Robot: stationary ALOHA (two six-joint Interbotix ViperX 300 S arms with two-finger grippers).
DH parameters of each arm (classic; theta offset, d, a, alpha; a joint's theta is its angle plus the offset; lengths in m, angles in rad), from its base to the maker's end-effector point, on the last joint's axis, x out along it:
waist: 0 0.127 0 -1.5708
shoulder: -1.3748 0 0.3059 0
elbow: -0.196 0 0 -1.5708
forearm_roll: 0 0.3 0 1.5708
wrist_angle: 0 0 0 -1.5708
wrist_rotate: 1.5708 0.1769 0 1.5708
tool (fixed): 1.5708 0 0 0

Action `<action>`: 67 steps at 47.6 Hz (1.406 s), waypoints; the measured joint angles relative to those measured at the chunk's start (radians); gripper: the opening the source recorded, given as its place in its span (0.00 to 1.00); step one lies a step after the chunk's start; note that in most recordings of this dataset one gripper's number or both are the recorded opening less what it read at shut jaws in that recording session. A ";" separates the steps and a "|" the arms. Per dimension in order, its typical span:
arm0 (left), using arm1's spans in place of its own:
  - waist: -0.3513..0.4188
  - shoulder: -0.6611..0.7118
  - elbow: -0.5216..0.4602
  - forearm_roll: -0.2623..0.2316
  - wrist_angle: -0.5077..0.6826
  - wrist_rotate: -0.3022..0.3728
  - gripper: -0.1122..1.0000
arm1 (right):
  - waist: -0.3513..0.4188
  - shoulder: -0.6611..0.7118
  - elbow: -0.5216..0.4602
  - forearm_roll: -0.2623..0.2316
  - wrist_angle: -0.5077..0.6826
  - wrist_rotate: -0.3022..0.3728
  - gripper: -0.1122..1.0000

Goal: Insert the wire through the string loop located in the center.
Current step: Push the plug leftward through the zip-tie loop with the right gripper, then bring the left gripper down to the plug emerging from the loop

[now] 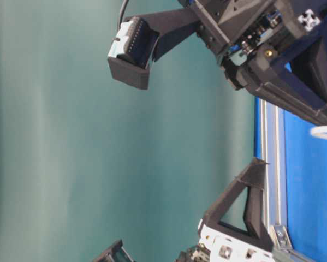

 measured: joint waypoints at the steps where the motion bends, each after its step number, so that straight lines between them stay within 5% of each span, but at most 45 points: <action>1: -0.009 0.000 0.000 0.000 0.000 0.000 0.10 | 0.002 0.000 0.000 0.000 0.000 -0.002 0.08; 20: -0.127 0.000 -0.003 0.000 0.061 0.000 0.10 | 0.002 -0.002 0.000 0.000 0.000 -0.002 0.08; 61: -0.117 0.000 -0.012 0.000 0.089 0.002 0.11 | 0.002 0.000 0.000 -0.002 0.000 -0.002 0.08; 67: -0.115 0.000 -0.012 0.000 0.103 -0.005 0.31 | 0.002 0.000 0.000 -0.002 0.000 -0.003 0.08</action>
